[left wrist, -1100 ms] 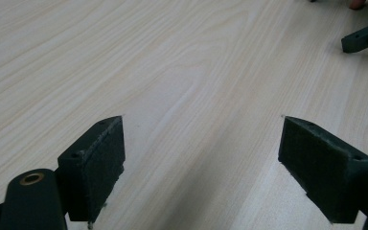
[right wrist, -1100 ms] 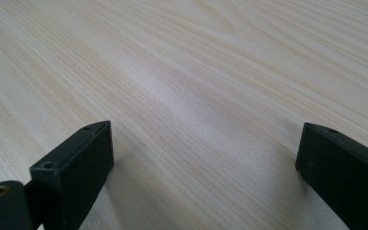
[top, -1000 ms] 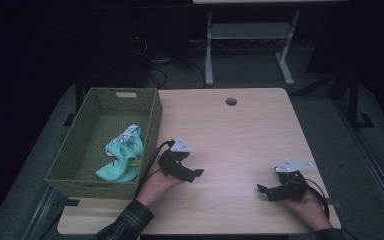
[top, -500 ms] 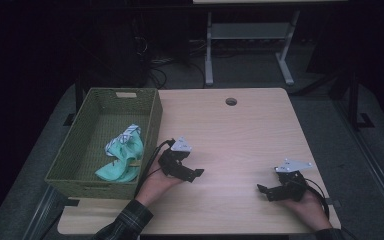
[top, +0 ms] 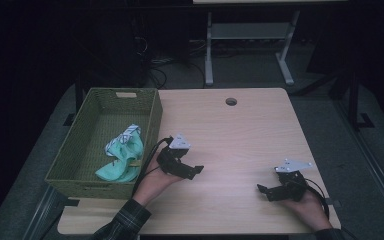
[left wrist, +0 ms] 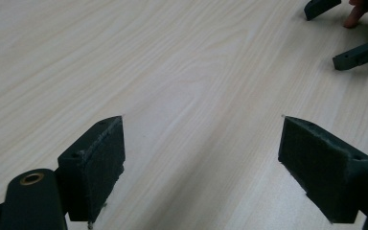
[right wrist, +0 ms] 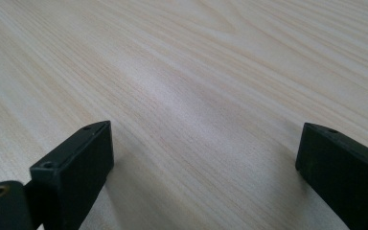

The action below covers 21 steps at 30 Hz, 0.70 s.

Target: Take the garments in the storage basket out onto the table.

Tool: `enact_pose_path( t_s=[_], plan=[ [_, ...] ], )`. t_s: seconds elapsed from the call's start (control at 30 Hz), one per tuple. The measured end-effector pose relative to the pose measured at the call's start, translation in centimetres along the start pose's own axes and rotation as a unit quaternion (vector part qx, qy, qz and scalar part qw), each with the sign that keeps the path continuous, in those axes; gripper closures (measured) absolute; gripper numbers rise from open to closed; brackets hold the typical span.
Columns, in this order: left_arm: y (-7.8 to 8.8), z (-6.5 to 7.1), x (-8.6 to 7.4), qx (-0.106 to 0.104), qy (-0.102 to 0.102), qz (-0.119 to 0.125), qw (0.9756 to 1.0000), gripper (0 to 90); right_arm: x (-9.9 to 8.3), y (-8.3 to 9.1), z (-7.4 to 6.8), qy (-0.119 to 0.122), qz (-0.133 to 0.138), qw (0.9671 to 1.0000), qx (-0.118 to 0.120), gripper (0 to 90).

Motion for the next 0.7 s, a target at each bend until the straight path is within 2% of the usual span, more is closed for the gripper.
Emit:
enact_pose_path(
  t_s=[0.07,0.17,0.23,0.33,0.43,0.6,0.7],
  plan=[
    [0.1,0.0,0.1,0.001,-0.001,0.002,1.0000,14.8,0.0,0.0,0.0,0.000,0.000,1.0000,0.000,5.3],
    [0.1,0.1,0.2,-0.001,-0.002,-0.014,0.9999,14.8,0.0,0.0,0.0,0.000,0.000,1.0000,0.000,5.3],
    [0.2,0.1,0.3,-0.001,-0.007,-0.016,0.9998,14.8,0.0,0.0,0.0,-0.001,0.000,1.0000,0.000,5.3],
    [0.3,0.2,0.5,-0.012,-0.002,-0.017,0.9998,14.8,0.0,0.0,0.0,0.000,0.001,1.0000,0.000,5.3],
    [0.5,0.3,0.7,-0.009,-0.012,-0.023,0.9996,14.8,0.0,0.0,0.0,-0.001,0.001,1.0000,0.000,5.3],
    [0.7,0.4,0.9,-0.011,-0.009,-0.019,0.9997,14.8,0.0,0.0,0.0,-0.001,0.001,1.0000,0.000,5.3],
    [1.1,0.3,1.2,-0.014,-0.014,-0.015,0.9997,14.8,0.0,0.0,0.0,-0.001,0.001,1.0000,0.000,5.3]
  ],
)
Point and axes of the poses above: each handheld gripper's, and its own axes: y roughly backward along the jaws, x roughly out of its top, z roughly to its right, the point moved 4 cm from there along -y, roughly forward along the jaws, and after that the axes turned 15 degrees about -x, right-handed, at the moved point
